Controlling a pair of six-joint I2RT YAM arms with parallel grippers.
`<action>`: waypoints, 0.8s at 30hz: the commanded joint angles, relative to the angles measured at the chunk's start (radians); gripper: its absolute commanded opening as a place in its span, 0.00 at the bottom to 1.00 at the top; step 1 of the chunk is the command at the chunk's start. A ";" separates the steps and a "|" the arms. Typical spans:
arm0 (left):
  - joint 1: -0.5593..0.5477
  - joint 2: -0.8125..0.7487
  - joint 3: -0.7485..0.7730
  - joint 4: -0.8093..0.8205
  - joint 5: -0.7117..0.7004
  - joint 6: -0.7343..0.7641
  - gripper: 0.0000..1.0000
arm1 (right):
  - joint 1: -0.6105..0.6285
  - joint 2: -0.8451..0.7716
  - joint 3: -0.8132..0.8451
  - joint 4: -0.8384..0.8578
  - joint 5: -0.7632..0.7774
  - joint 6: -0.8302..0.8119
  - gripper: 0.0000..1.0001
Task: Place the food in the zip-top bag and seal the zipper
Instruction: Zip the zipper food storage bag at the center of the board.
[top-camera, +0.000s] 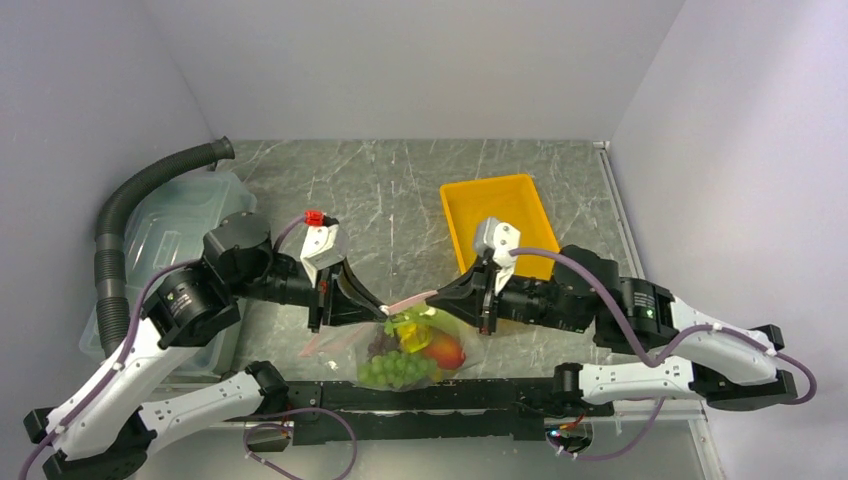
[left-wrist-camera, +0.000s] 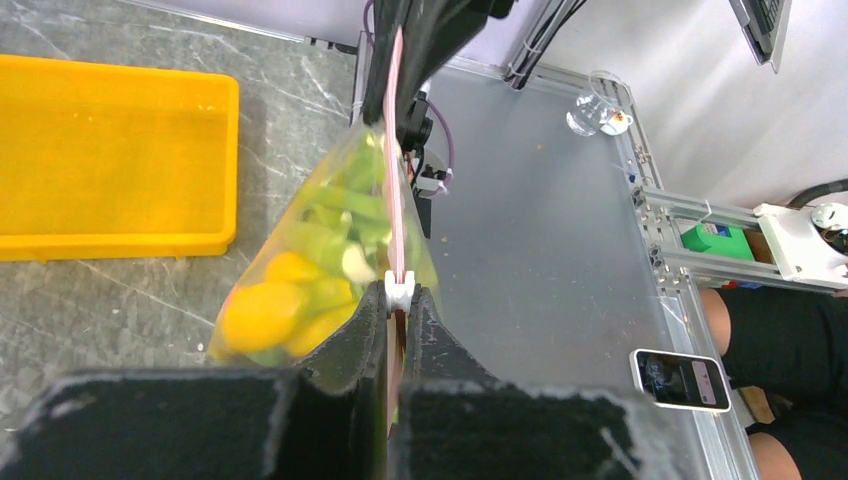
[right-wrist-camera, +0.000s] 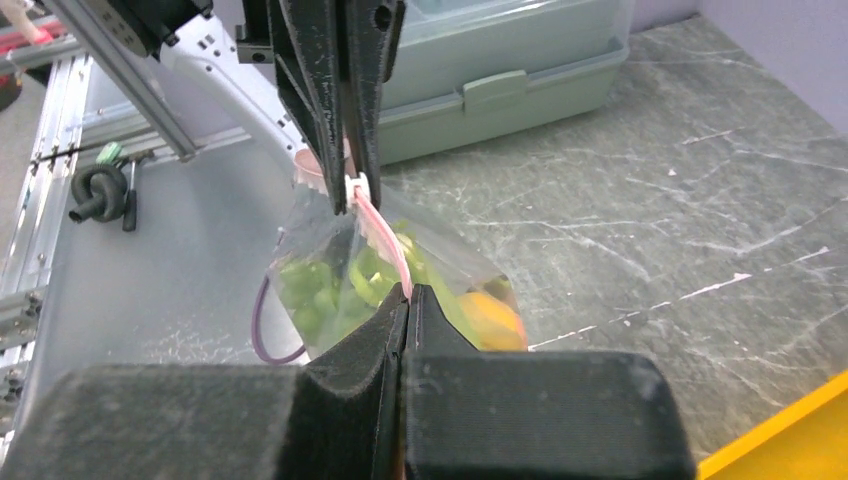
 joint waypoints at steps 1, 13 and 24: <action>0.003 -0.064 0.017 -0.075 0.000 0.011 0.00 | -0.006 -0.094 0.020 0.099 0.154 0.013 0.00; 0.003 -0.117 -0.022 -0.106 -0.074 -0.011 0.00 | -0.006 -0.145 -0.001 0.129 0.266 0.031 0.00; 0.003 -0.174 -0.069 -0.124 -0.190 -0.054 0.00 | -0.007 -0.187 -0.018 0.148 0.482 0.054 0.00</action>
